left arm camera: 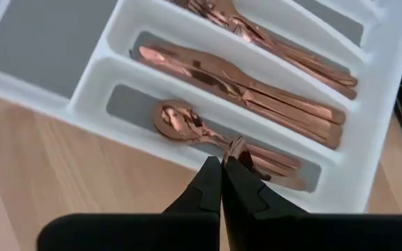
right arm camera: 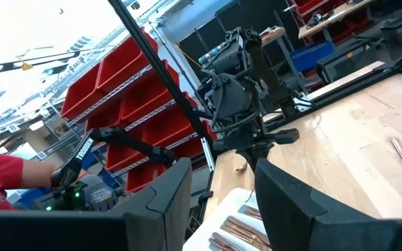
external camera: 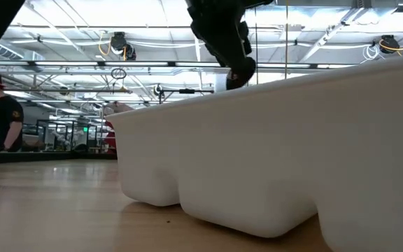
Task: Sort silverware
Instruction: Put the gold spoon into the cutlery tray with the other gold spoons, then put the gold table knife into the cutlery tray with the other gold table knives
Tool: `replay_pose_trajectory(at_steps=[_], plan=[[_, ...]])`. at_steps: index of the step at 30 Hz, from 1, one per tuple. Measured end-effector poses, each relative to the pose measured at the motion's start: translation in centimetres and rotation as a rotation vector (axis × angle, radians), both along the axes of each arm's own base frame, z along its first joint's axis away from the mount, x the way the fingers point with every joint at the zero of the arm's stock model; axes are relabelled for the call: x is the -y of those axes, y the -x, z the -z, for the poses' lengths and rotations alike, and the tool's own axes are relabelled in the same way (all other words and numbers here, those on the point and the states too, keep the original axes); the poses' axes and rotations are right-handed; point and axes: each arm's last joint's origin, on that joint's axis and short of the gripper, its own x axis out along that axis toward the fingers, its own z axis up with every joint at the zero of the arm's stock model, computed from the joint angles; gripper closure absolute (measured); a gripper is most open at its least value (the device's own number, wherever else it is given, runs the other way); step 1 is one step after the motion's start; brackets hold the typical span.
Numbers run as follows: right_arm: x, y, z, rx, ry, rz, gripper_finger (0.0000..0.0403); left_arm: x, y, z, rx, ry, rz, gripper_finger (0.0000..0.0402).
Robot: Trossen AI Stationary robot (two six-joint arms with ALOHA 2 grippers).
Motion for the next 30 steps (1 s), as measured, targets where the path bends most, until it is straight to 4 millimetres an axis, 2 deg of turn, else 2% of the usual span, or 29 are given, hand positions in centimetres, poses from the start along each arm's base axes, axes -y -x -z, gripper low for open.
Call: replay_pose_trajectory(at_steps=[10,16,30], plan=[[0.0,0.0,0.5,-0.05,-0.008,0.006,0.0259,0.0,-1.6,0.7,0.148,-0.047,0.122,0.0402],[0.0,0.0,0.5,-0.053,-0.008,0.006,0.0259,-0.2,-1.7,1.2,0.148,-0.05,0.175,0.0401],[0.0,0.0,0.5,-0.058,-0.005,0.004,0.0259,-0.3,-2.3,1.0,0.21,-0.091,0.145,0.0334]])
